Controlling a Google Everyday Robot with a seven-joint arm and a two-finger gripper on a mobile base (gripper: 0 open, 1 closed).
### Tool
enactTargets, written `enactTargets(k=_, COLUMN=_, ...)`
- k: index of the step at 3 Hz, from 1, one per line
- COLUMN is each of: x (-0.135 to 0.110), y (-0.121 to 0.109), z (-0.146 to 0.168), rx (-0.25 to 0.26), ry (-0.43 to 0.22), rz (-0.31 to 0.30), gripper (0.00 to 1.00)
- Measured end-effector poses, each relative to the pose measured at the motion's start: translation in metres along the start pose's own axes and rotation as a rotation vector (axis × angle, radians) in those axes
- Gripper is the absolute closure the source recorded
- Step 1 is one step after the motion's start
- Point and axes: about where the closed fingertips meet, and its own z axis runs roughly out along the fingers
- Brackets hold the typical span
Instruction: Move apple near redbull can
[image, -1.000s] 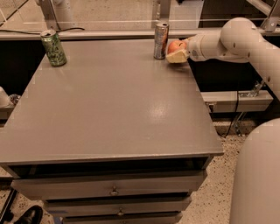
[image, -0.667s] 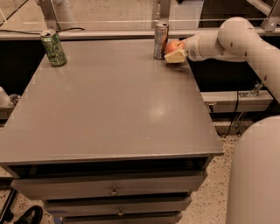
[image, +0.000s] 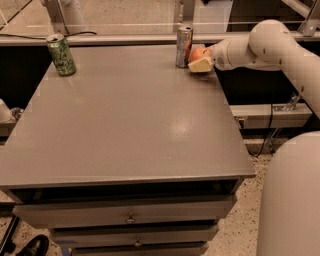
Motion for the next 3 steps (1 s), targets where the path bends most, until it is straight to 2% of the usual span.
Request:
enactTargets(k=1, x=0.0013, y=0.0004, z=0.0004, rx=-0.003, ry=0.0, rz=0.009, gripper=0.12)
enactTargets(k=2, x=0.002, y=0.0005, z=0.0002, rx=-0.004, ry=-0.002, rz=0.015, gripper=0.0)
enactTargets(k=3, x=0.0022, y=0.0006, z=-0.0005, rx=-0.004, ry=-0.003, rz=0.018, gripper=0.0)
